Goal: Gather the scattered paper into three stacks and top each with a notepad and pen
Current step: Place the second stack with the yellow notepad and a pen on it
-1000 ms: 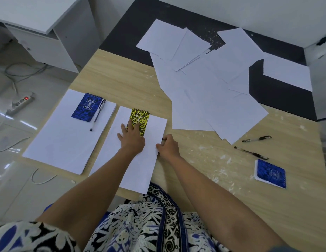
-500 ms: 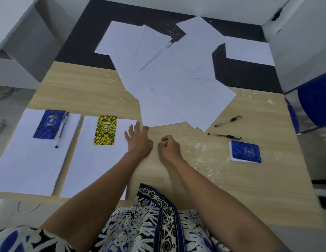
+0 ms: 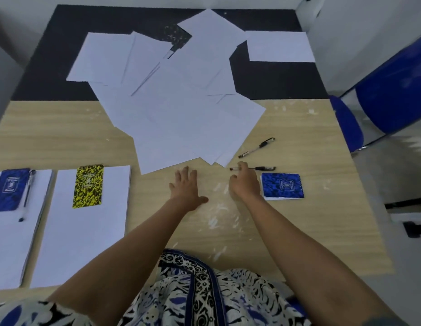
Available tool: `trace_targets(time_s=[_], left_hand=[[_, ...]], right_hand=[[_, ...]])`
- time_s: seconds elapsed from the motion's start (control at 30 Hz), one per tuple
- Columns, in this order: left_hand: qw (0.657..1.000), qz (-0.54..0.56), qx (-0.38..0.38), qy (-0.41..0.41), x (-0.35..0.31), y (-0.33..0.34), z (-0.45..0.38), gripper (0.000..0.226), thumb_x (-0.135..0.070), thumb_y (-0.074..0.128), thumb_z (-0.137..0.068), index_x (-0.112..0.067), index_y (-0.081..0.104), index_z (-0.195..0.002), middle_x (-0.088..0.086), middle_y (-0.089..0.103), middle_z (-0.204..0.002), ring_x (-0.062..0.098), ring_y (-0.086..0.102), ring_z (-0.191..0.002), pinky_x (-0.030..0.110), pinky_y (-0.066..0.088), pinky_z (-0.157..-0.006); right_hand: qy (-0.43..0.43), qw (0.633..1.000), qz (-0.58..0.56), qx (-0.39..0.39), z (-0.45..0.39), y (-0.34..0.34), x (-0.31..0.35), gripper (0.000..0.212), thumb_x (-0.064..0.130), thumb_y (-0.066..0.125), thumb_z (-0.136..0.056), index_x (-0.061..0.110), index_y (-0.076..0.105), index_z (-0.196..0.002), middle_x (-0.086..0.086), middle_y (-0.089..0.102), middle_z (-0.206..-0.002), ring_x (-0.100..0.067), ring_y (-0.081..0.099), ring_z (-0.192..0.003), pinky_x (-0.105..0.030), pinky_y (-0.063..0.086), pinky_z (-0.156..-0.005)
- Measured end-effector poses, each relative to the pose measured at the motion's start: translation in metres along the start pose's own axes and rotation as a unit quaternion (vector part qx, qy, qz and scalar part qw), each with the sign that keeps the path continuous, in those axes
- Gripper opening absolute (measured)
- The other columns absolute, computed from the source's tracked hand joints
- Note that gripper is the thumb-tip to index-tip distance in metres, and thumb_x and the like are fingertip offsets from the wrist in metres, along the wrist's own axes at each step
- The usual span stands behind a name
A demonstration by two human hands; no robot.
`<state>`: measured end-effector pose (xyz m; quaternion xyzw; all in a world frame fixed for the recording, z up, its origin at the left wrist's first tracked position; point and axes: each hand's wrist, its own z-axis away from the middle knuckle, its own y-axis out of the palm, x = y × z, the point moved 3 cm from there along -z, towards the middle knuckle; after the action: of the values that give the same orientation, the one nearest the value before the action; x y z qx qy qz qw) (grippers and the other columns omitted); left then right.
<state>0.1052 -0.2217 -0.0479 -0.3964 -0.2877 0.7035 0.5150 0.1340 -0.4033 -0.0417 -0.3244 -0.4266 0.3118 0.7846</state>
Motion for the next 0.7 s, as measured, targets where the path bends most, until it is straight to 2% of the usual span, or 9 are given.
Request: trace_targets(time_s=[0.07, 0.2, 0.33, 0.47, 0.53, 0.6, 0.7], left_hand=[[1.000, -0.001, 0.001, -0.002, 0.001, -0.001, -0.002, 0.099, -0.050, 0.072, -0.078, -0.016, 0.013, -0.149, 0.007, -0.005, -0.160, 0.034, -0.008, -0.147, 0.060, 0.020, -0.111], [1.000, 0.021, -0.010, -0.003, 0.003, 0.000, 0.000, 0.098, -0.049, 0.073, -0.077, -0.019, 0.014, -0.150, 0.005, -0.004, -0.161, 0.031, -0.008, -0.148, 0.057, 0.018, -0.114], [1.000, 0.019, -0.019, 0.007, 0.006, -0.002, 0.001, 0.100, -0.053, 0.073, -0.075, -0.021, 0.015, -0.150, 0.002, -0.001, -0.161, 0.030, -0.004, -0.148, 0.053, 0.023, -0.115], [1.000, 0.015, -0.006, 0.027, 0.011, -0.005, 0.004, 0.100, -0.051, 0.074, -0.076, -0.024, 0.014, -0.151, 0.000, 0.002, -0.161, 0.029, 0.001, -0.148, 0.048, 0.025, -0.116], [0.997, 0.070, -0.015, 0.032, 0.016, -0.009, 0.006, 0.098, -0.042, 0.075, -0.078, -0.024, 0.013, -0.152, 0.000, 0.011, -0.159, 0.027, 0.015, -0.146, 0.043, 0.030, -0.113], [0.985, 0.162, -0.052, 0.029, 0.022, -0.015, 0.008, 0.087, -0.027, 0.074, -0.081, -0.020, 0.021, -0.150, 0.005, 0.027, -0.150, 0.026, 0.037, -0.133, 0.035, 0.037, -0.103], [0.962, 0.242, -0.128, 0.019, 0.038, -0.025, 0.018, 0.049, -0.010, 0.064, -0.087, -0.013, 0.045, -0.132, 0.007, 0.056, -0.115, 0.024, 0.057, -0.107, 0.028, 0.043, -0.086]], right_hand=[[0.001, 1.000, -0.018, 0.000, -0.005, 0.001, 0.000, 0.037, 0.029, 0.045, -0.095, 0.022, 0.043, -0.132, -0.010, 0.051, -0.124, -0.029, 0.057, -0.099, -0.033, 0.040, -0.070], [0.030, 0.997, -0.049, -0.045, -0.004, 0.003, 0.003, 0.017, 0.027, 0.045, -0.097, 0.014, 0.055, -0.102, -0.008, 0.061, -0.103, -0.023, 0.053, -0.081, -0.031, 0.038, -0.062], [0.040, 0.996, -0.043, -0.061, 0.001, 0.007, 0.003, 0.011, 0.015, 0.050, -0.093, 0.009, 0.059, -0.097, -0.007, 0.062, -0.095, -0.024, 0.054, -0.078, -0.030, 0.039, -0.061], [0.036, 0.992, -0.093, -0.076, 0.013, 0.014, 0.005, 0.005, 0.013, 0.053, -0.089, 0.011, 0.057, -0.087, -0.004, 0.061, -0.088, -0.023, 0.056, -0.074, -0.029, 0.040, -0.059], [-0.003, 0.989, -0.125, -0.083, 0.023, 0.020, 0.010, 0.003, 0.012, 0.056, -0.086, 0.013, 0.056, -0.083, -0.003, 0.060, -0.083, -0.022, 0.056, -0.073, -0.028, 0.042, -0.059], [-0.051, 0.985, -0.147, -0.078, 0.034, 0.028, 0.016, 0.004, 0.012, 0.058, -0.083, 0.016, 0.056, -0.082, -0.002, 0.059, -0.081, -0.020, 0.056, -0.072, -0.029, 0.044, -0.060], [-0.096, 0.981, -0.164, -0.043, 0.050, 0.046, 0.028, 0.007, 0.011, 0.058, -0.084, 0.018, 0.057, -0.084, -0.001, 0.058, -0.081, -0.018, 0.054, -0.072, -0.027, 0.042, -0.062]])
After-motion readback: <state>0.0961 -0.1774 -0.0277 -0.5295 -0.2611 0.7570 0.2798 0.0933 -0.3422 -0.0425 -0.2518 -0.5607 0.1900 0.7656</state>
